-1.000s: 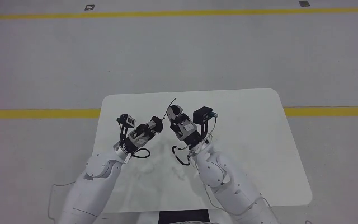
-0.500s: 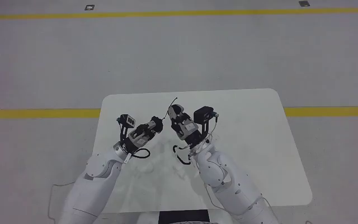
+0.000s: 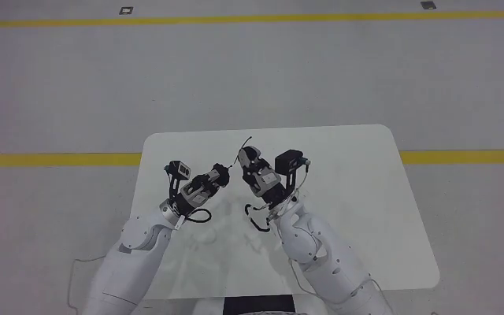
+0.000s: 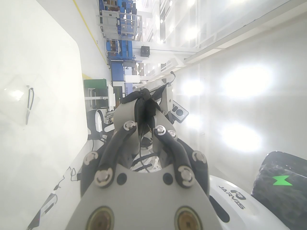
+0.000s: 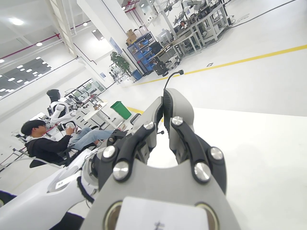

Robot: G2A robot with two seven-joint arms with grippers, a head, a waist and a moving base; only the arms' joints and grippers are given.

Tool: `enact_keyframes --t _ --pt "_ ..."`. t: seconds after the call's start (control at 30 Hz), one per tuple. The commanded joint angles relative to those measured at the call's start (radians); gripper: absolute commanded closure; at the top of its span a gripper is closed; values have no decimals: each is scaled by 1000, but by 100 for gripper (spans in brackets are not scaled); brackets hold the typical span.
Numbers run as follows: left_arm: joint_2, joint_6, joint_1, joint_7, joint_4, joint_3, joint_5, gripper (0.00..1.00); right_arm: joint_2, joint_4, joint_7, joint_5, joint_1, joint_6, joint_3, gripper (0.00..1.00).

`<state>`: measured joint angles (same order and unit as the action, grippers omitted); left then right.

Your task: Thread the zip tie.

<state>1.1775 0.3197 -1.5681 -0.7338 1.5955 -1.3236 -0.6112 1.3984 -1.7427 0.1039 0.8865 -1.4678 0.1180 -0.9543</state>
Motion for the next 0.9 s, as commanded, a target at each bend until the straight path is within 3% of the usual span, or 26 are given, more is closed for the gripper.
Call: enact_keyframes --t 0.0,0.87 --pt "0 0 0 0 0 0 0 100 1 -1 -1 0 -2 0 2 100" --pt "0 0 0 0 0 0 0 100 7 14 -8 5 3 -1 8 100"
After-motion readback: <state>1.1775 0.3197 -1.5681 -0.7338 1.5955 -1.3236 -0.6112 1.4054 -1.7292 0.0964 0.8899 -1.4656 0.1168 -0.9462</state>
